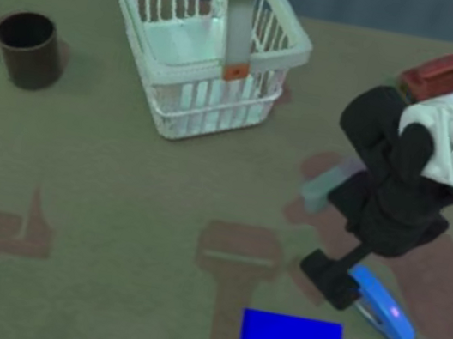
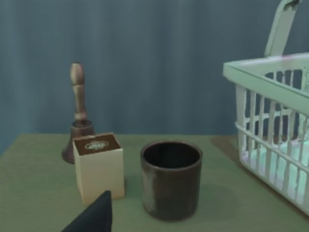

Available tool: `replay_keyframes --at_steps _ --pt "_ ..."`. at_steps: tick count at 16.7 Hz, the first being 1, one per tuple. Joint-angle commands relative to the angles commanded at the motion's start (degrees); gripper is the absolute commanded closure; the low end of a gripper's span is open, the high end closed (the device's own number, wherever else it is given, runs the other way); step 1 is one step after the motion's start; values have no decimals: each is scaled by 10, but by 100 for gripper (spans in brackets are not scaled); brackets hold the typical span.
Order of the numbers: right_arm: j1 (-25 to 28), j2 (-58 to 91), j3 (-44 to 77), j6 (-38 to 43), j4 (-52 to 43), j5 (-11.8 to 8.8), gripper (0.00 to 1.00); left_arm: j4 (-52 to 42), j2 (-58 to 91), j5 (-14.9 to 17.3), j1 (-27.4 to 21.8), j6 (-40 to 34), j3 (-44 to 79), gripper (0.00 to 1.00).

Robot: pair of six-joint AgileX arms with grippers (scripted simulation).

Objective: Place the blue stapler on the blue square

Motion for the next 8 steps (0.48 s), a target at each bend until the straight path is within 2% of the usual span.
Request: replay_keyframes --at_steps 3,7,8 --pt "1 18 -23 1 36 0 0 0 0 0 0 0 0 0" --pt "1 18 -23 1 37 0 0 0 0 0 0 0 0 0" --pt "1 18 -23 1 37 0 8 0 0 0 0 0 0 0"
